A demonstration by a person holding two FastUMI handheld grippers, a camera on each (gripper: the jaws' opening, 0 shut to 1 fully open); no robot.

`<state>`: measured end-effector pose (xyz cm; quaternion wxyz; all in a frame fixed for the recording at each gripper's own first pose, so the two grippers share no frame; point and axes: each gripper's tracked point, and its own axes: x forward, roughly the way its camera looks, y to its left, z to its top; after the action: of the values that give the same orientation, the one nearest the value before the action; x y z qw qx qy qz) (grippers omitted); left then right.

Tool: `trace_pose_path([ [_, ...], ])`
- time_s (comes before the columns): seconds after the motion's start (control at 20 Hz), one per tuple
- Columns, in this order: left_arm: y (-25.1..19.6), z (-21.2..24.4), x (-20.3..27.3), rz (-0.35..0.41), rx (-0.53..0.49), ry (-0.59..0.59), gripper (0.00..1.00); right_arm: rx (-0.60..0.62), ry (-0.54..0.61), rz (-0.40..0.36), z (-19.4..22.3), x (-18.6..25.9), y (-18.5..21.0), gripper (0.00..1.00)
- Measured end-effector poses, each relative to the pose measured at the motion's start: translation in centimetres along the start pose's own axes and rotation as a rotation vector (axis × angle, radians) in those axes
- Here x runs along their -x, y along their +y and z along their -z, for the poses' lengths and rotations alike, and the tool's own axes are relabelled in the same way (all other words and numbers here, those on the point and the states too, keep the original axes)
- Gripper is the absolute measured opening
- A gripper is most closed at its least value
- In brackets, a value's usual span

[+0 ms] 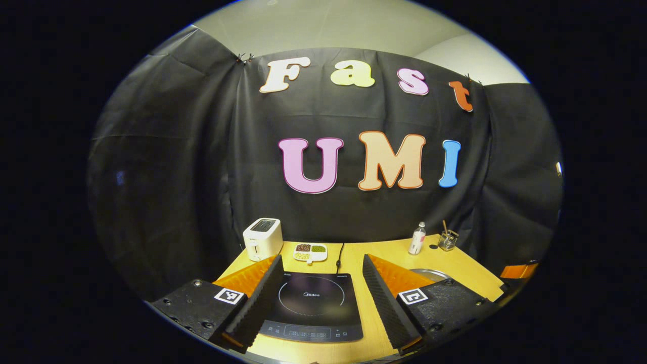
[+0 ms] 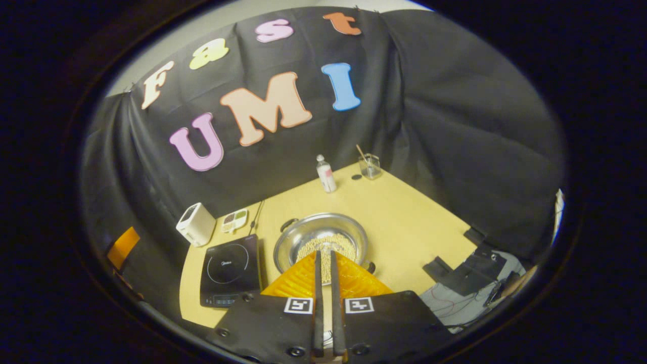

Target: First push the handle of the pot to place it horizontally, then grasp the pot with both hands and set it on the induction cooktop.

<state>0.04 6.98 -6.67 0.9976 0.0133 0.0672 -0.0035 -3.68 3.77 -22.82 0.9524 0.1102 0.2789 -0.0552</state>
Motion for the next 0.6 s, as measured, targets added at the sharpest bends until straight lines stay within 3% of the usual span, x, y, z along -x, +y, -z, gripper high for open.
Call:
trace_pose_path([
  [0.05, -0.2, 0.3, -0.3, 0.004, -0.002, 0.007, 0.95, -0.014, 0.033, 0.011, 0.8, -0.4, -0.5, 0.01],
  [0.1, -0.5, 0.5, -0.7, 0.007, -0.001, 0.015, 0.95, -0.030, 0.065, 0.020, 1.7, -1.0, -1.0, 0.09],
  [0.2, -0.9, 1.4, -1.7, 0.009, 0.009, 0.039, 0.95, -0.056, 0.137, 0.032, 3.2, -2.3, -1.7, 0.09],
  [0.25, -1.1, 1.8, -2.2, 0.008, 0.018, 0.055, 0.95, -0.070, 0.173, 0.037, 4.0, -3.1, -2.0, 0.09],
  [0.3, -1.3, 2.4, -2.6, 0.005, 0.029, 0.077, 0.92, -0.083, 0.212, 0.040, 4.7, -3.7, -2.3, 0.01],
  [0.35, -1.3, 3.0, -3.3, -0.003, 0.042, 0.093, 0.96, -0.093, 0.244, 0.042, 5.3, -4.1, -2.5, 0.09],
  [0.5, -1.2, 4.2, -5.1, -0.029, 0.080, 0.137, 0.92, -0.080, 0.312, 0.057, 6.5, -6.3, -3.4, 0.09],
  [0.6, -0.9, 4.9, -6.0, -0.052, 0.096, 0.168, 0.96, -0.075, 0.355, 0.057, 7.2, -7.3, -3.6, 0.09],
])
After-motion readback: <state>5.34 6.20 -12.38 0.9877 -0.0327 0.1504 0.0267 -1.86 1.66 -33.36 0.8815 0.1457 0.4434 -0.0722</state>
